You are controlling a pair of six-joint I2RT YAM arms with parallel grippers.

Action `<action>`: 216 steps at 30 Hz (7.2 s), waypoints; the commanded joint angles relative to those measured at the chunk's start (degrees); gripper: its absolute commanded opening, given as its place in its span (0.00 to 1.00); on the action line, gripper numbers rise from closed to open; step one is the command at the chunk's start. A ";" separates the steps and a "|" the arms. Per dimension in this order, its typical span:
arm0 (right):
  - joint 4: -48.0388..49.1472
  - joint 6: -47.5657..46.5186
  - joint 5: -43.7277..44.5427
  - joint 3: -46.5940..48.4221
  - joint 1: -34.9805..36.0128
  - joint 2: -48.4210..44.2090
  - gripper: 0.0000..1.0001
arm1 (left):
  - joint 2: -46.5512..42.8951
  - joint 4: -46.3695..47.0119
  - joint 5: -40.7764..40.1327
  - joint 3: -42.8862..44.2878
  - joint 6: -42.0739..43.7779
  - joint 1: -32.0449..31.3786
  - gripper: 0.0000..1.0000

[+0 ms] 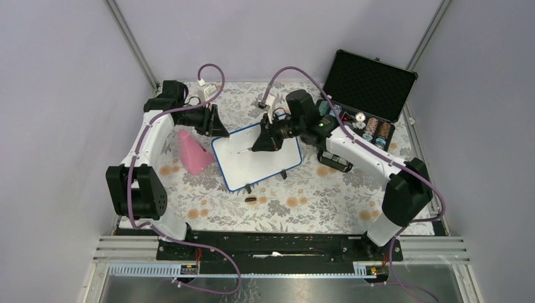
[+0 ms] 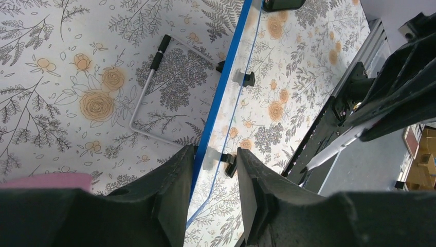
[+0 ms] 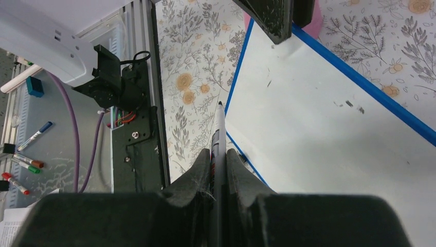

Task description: Write a sentence on the whiteboard

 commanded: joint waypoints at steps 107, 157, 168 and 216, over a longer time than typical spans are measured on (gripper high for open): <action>4.38 1.73 9.42 13.73 4.26 15.54 0.00 | 1.46 -3.50 4.76 -0.55 6.92 4.11 0.00; 4.14 1.93 7.11 11.85 0.72 15.38 0.00 | 1.84 -3.51 4.49 -0.16 6.73 4.09 0.00; 3.66 0.48 6.72 7.58 1.38 14.44 0.00 | 2.04 -3.53 4.49 0.02 6.70 4.13 0.00; 3.11 -0.87 6.02 2.87 0.07 6.58 0.00 | 1.22 -3.53 4.34 -0.59 7.40 4.04 0.00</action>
